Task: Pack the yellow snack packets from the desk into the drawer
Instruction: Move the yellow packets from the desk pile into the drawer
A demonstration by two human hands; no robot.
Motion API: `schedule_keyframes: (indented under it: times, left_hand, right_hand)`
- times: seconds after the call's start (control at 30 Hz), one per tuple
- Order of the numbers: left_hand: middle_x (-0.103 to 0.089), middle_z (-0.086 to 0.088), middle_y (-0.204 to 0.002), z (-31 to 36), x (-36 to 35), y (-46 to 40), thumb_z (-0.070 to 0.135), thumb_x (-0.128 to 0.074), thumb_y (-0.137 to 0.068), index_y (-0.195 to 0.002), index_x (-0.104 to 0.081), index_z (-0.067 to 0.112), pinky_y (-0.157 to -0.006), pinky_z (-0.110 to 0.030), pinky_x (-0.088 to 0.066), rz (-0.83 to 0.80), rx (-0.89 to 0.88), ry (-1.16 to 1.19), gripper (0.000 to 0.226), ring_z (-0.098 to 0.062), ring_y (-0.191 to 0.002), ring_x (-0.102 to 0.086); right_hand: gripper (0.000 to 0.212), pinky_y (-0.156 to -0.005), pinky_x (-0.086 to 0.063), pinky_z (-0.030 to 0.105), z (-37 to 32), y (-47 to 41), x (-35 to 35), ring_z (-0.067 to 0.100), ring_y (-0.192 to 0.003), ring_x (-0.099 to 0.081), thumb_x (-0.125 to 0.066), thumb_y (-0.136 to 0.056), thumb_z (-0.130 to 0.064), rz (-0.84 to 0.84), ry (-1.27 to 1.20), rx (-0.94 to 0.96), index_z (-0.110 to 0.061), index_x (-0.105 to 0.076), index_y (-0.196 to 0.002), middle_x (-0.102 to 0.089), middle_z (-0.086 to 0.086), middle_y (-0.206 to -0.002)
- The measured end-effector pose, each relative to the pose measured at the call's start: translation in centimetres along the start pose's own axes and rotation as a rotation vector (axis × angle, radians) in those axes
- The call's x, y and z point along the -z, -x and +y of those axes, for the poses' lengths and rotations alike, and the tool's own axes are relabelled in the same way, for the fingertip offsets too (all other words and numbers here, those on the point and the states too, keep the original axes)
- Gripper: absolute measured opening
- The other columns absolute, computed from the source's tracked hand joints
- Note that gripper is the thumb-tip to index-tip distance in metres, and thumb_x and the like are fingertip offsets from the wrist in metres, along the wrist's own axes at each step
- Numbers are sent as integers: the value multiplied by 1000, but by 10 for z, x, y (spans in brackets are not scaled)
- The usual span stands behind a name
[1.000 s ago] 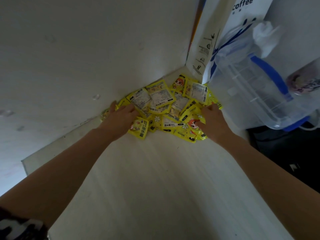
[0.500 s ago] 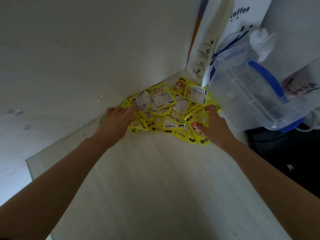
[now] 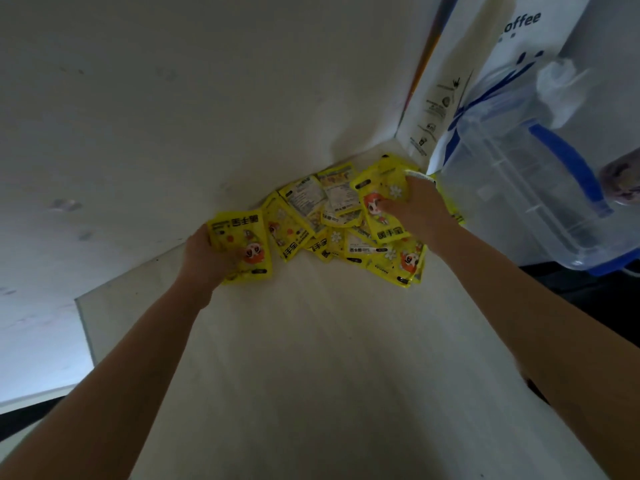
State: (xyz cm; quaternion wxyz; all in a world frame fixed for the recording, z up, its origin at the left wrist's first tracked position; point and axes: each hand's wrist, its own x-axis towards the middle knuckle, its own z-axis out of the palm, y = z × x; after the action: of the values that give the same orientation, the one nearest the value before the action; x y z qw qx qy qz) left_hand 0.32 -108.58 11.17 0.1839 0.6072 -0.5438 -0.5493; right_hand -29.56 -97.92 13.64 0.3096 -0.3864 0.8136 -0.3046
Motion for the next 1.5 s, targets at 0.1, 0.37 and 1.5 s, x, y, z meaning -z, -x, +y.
schedule_keyframes:
  times: [0.1,0.37,1.5]
  left_hand:
    - [-70,-17,-102,-15,8,-6,-10,-73,-71,-98,-68,12,-83,-53,-55,42,113,17,35,-32,-91,-68]
    - [-72,-9,-95,-29,7,-15,-2,-77,-67,-95,-71,14,-80,-44,-58,200,206,-43,33,-26,-85,-68]
    - [-73,-1,-93,-40,-27,8,5,-79,-73,-99,-69,17,-66,-31,-57,39,118,109,31,-18,-84,-70]
  right_hand:
    - [44,-93,-47,39,-15,-23,-9,21,-106,-56,-69,-83,-27,-32,8,-67,-7,-56,-120,-58,2,-110]
    - [40,-74,-44,34,-32,-57,-38,27,-92,-58,-65,-87,-26,-103,188,-146,4,-58,-113,-55,13,-95]
    - [60,-86,-52,37,0,-43,-28,27,-110,-60,-73,-81,-25,-96,-194,-252,-13,-47,-134,-61,7,-123]
